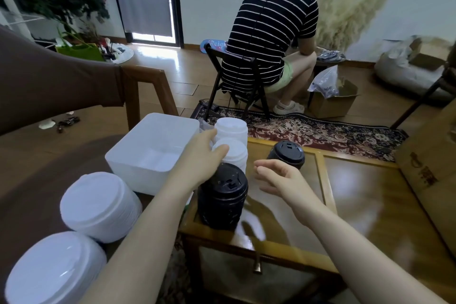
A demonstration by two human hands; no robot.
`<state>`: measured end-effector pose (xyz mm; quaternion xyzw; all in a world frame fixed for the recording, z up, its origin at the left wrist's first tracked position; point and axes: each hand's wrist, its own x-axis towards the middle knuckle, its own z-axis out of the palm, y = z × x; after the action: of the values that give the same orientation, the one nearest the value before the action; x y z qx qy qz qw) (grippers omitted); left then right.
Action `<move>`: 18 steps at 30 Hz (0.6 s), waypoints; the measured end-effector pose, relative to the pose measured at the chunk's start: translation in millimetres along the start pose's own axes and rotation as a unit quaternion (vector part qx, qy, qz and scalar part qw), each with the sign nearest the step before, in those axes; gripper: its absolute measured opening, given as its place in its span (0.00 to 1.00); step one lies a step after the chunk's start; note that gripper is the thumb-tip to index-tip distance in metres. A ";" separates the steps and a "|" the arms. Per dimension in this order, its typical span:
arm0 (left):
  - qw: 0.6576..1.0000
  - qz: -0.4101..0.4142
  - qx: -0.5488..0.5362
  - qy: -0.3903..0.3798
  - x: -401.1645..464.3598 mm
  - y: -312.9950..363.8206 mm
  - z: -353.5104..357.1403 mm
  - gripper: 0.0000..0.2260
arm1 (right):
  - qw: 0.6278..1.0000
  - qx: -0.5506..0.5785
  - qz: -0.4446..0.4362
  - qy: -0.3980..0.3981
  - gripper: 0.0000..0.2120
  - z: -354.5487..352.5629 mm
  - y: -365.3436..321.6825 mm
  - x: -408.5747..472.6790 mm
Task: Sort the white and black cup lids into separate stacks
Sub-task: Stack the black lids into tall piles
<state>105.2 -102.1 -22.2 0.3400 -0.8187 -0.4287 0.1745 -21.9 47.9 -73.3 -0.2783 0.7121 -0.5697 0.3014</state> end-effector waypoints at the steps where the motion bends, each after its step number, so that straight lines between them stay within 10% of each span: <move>1: 1.000 0.004 -0.011 0.010 -11.6 -1.8 0.0 0.25 | 1.000 -0.001 0.011 -0.010 0.09 1.9 -1.0 -5.8; 8: 0.995 -0.023 -0.091 0.041 -64.3 -36.9 23.4 0.21 | 0.990 -0.024 0.123 -0.066 0.26 20.2 -4.3 -26.4; 18: 0.981 -0.117 -0.156 0.012 -61.2 -62.0 56.1 0.55 | 0.979 0.011 0.175 -0.100 0.31 34.0 -8.7 -35.7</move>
<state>141.4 -51.0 -104.7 0.4067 -0.6943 -0.5646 0.1838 27.7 50.8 -66.4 -0.2016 0.7096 -0.4852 0.4694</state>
